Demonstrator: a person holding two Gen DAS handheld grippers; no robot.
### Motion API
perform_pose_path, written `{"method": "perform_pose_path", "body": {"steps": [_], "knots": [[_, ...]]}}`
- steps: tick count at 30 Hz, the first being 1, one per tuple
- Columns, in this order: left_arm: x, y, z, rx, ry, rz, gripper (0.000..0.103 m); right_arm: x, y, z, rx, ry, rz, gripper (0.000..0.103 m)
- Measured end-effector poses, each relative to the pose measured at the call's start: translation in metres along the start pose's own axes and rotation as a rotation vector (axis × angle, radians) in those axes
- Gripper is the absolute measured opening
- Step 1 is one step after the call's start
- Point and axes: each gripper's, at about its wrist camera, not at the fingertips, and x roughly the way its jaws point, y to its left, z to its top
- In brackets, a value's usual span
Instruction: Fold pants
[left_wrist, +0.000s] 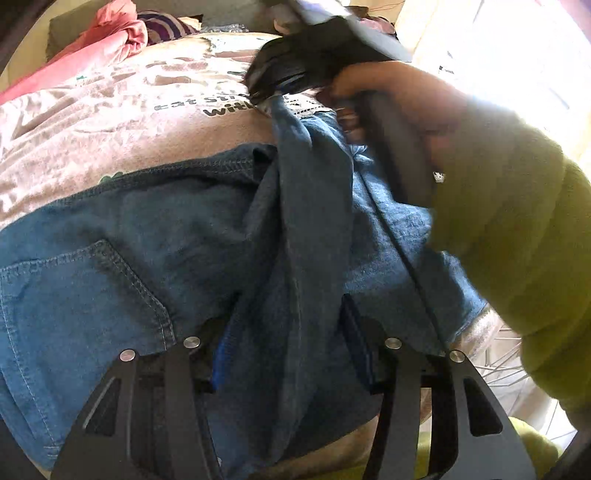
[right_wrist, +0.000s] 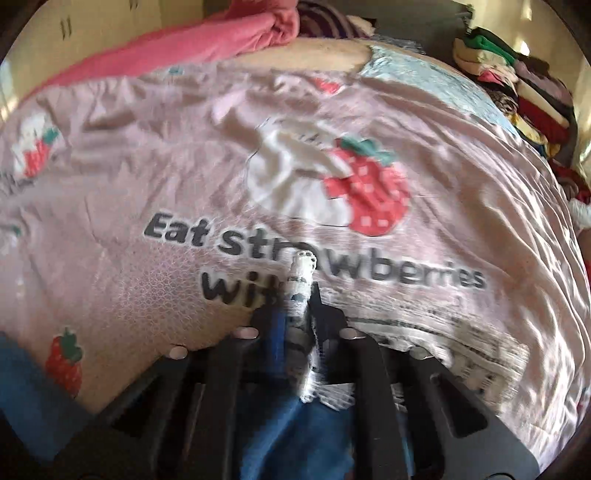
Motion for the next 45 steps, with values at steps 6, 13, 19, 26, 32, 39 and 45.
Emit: {"method": "perform_pose_path", "body": {"steps": [6, 13, 19, 26, 32, 39, 45], "knots": [[-0.008, 0.003, 0.003, -0.007, -0.019, -0.009, 0.050, -0.061, -0.053, -0.021, 0.128, -0.086, 0.074, 0.005], [-0.010, -0.002, 0.001, 0.029, -0.031, 0.033, 0.006, -0.127, -0.102, -0.077, 0.259, -0.143, 0.092, 0.005], [-0.034, -0.006, -0.001, 0.106, -0.060, 0.020, 0.004, -0.175, -0.123, -0.150, 0.366, -0.121, 0.132, 0.005], [-0.044, -0.020, -0.016, 0.200, -0.053, -0.005, 0.004, -0.192, -0.124, -0.219, 0.400, -0.061, 0.142, 0.005], [-0.029, -0.023, -0.030, 0.214, 0.004, 0.011, 0.007, -0.170, -0.130, -0.252, 0.455, 0.014, 0.125, 0.005], [-0.021, -0.020, -0.038, 0.205, 0.037, 0.013, 0.010, -0.164, -0.135, -0.263, 0.469, 0.034, 0.127, 0.006], [-0.028, -0.017, -0.044, 0.184, 0.041, -0.046, 0.054, -0.193, -0.133, -0.256, 0.388, 0.043, 0.040, 0.035]]}}
